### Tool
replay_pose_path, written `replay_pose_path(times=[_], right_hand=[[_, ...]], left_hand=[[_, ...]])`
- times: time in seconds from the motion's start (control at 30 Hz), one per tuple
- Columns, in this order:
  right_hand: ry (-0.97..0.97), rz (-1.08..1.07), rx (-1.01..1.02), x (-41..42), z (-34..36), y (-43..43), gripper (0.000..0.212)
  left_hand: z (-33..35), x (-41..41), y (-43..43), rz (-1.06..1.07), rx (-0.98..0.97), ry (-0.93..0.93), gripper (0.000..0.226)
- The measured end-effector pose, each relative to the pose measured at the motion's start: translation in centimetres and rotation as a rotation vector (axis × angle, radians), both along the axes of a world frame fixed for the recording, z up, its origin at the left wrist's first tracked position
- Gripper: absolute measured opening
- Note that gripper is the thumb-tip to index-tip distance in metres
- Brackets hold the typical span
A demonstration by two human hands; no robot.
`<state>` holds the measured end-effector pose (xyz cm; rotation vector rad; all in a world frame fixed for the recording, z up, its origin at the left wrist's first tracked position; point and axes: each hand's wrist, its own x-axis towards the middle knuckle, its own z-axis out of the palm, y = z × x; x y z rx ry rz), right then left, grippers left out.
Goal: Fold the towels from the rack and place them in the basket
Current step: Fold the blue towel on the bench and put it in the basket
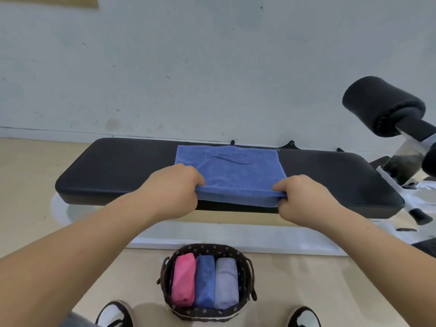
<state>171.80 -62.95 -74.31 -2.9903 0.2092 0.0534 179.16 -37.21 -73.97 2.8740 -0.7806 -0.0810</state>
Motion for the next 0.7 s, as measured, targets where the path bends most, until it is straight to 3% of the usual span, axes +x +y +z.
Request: replay_pose_path(times=[0.13, 0.3, 0.43, 0.57, 0.7], right_hand=[[-0.027, -0.018, 0.162, -0.5, 1.5, -1.0, 0.022], [-0.088, -0.200, 0.630, 0.4, 2.0, -2.5, 0.006], [-0.145, -0.403, 0.979, 2.6, 0.6, -3.2, 0.028], [-0.231, -0.502, 1.034, 5.9, -1.1, -3.8, 0.020], [-0.379, -0.444, 0.830, 9.7, -2.7, -5.0, 0.028]], left_hand=[[0.9, 0.4, 1.1, 0.030, -0.122, 0.137, 0.021], [1.8, 1.8, 2.5, 0.134, -0.319, 0.290, 0.024], [1.6, 4.0, 3.0, 0.288, -0.518, 0.378, 0.024], [0.5, 6.8, 2.2, 0.353, -0.657, 0.391, 0.028], [-1.2, 10.5, 1.2, 0.387, -0.698, 0.286, 0.024]])
